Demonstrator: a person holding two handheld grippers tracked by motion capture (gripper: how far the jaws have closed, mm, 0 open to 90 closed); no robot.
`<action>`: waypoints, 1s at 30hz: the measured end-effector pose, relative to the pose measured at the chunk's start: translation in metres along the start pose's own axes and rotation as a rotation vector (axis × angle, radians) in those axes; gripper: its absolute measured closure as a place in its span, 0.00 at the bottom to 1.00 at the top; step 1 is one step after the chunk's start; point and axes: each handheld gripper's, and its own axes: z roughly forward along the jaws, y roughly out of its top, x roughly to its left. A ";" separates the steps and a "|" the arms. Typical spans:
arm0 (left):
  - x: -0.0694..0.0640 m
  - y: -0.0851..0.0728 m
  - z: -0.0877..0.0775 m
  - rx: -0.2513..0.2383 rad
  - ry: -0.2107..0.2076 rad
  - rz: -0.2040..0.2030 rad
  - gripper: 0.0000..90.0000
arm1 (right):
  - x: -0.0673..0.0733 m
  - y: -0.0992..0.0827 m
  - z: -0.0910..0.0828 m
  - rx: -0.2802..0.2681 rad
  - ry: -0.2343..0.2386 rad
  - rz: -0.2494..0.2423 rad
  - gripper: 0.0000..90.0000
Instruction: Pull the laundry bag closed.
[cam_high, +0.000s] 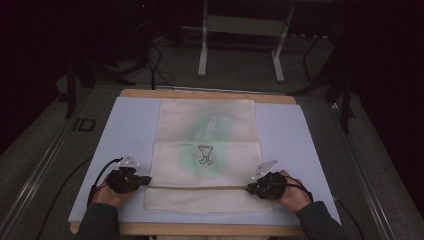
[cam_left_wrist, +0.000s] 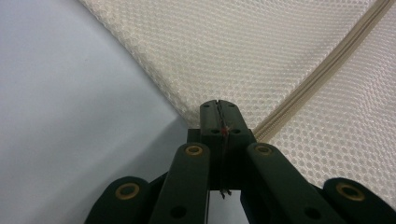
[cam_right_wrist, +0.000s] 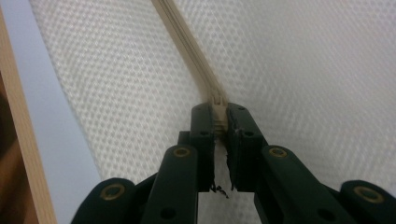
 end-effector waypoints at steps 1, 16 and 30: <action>0.000 0.000 0.000 0.000 0.000 -0.001 1.00 | 0.000 -0.001 -0.001 0.001 -0.002 0.009 0.91; 0.000 0.000 0.000 -0.001 0.002 0.000 1.00 | -0.004 -0.011 -0.008 0.011 -0.009 0.028 0.91; 0.000 0.000 0.000 -0.001 0.001 0.001 1.00 | -0.010 -0.020 -0.014 0.006 -0.008 0.041 0.92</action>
